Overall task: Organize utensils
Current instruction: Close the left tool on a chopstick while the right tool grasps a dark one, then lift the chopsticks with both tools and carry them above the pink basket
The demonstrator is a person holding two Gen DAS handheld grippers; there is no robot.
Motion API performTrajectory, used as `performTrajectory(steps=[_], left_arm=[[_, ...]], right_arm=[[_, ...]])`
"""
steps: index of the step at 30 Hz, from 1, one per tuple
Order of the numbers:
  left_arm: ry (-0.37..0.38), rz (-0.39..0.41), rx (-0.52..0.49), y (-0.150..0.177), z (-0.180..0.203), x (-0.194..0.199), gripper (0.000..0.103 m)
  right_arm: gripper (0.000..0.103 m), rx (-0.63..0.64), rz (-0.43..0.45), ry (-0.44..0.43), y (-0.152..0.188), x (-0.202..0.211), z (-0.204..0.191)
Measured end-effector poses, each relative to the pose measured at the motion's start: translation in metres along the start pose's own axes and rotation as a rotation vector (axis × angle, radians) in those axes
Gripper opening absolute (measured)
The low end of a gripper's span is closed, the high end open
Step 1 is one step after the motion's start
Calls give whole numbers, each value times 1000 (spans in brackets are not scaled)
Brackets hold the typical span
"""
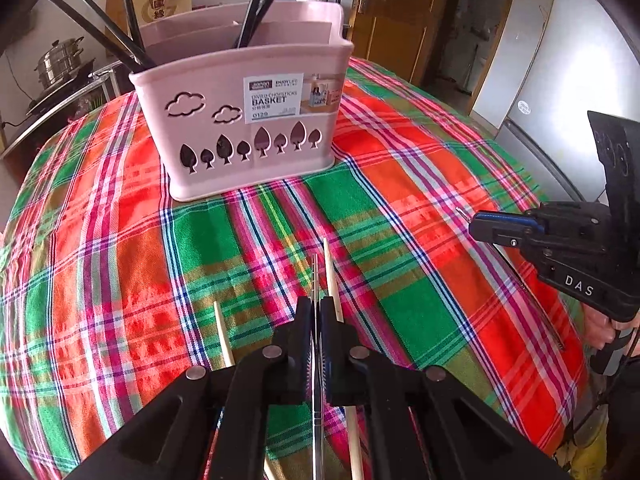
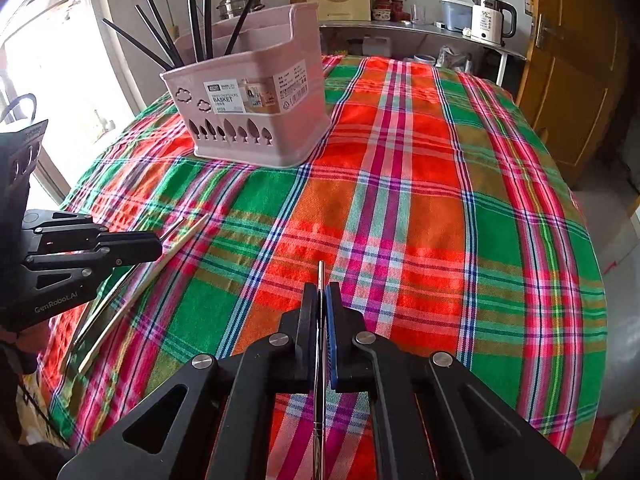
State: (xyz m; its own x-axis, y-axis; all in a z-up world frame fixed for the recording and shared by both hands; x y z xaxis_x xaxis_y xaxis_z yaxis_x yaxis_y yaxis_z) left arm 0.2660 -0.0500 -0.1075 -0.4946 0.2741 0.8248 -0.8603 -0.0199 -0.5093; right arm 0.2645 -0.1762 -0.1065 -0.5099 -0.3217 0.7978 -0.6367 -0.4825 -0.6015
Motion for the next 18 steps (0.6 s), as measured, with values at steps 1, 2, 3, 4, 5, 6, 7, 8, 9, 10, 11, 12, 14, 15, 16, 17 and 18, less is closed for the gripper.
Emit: performTrajectory(steps=[1, 2, 3, 4, 5, 6, 7, 8, 9, 10, 11, 12, 14, 15, 16, 17, 18], left_arm=[[13, 14, 3, -3, 1, 7, 4], [22, 32, 5, -6, 1, 14, 4], [30, 50, 7, -10, 2, 22, 4], [38, 67, 9, -14, 2, 30, 4], [45, 84, 10, -19, 3, 38, 4], [49, 103, 9, -23, 3, 46, 4], [54, 121, 8, -27, 4, 55, 4], [60, 137, 9, -31, 4, 63, 4], [65, 151, 9, -34, 5, 70, 4], [71, 166, 7, -38, 5, 78, 4], [74, 182, 6, -41, 6, 84, 4], [78, 197, 5, -45, 8, 91, 4], [86, 222, 6, -52, 8, 103, 4], [90, 235, 6, -55, 8, 109, 4], [90, 246, 6, -57, 8, 114, 4], [91, 257, 5, -59, 7, 120, 4], [94, 265, 6, -60, 7, 124, 4]], right_arm=[[4, 2, 15, 1, -3, 5, -1], [4, 4, 32, 1, -7, 11, -2], [4, 7, 50, 4, -11, 17, -2], [4, 8, 69, 7, -16, 24, -3], [4, 7, 88, 11, -20, 30, -3], [4, 6, 109, 12, -26, 37, -3], [4, 4, 131, 14, -30, 44, -3], [4, 3, 152, 16, -35, 51, -3], [4, 2, 171, 19, -40, 57, -3], [4, 2, 190, 22, -45, 63, -4], [4, 2, 207, 26, -50, 69, -4], [4, 2, 224, 28, -54, 75, -5], [4, 2, 256, 32, -61, 86, -5], [4, 3, 272, 35, -64, 91, -5], [4, 4, 285, 38, -67, 96, -6], [4, 5, 298, 40, -69, 101, -6], [4, 6, 309, 42, -71, 105, -6]])
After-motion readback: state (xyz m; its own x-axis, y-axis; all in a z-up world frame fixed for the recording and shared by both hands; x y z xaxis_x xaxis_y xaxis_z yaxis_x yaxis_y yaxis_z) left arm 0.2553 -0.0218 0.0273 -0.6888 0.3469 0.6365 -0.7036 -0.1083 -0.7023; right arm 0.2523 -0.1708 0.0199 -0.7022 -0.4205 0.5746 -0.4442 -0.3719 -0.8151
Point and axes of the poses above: each gripper's, at about its wrist camera, not at the fingertips, and x roughly against the way its jaws point, z to its right, y to its underside, the point moved 9 cm from there along -x, roughly the way its jaws point, and after that the axes turned 14 degrees about x, right-handed, at the moved point
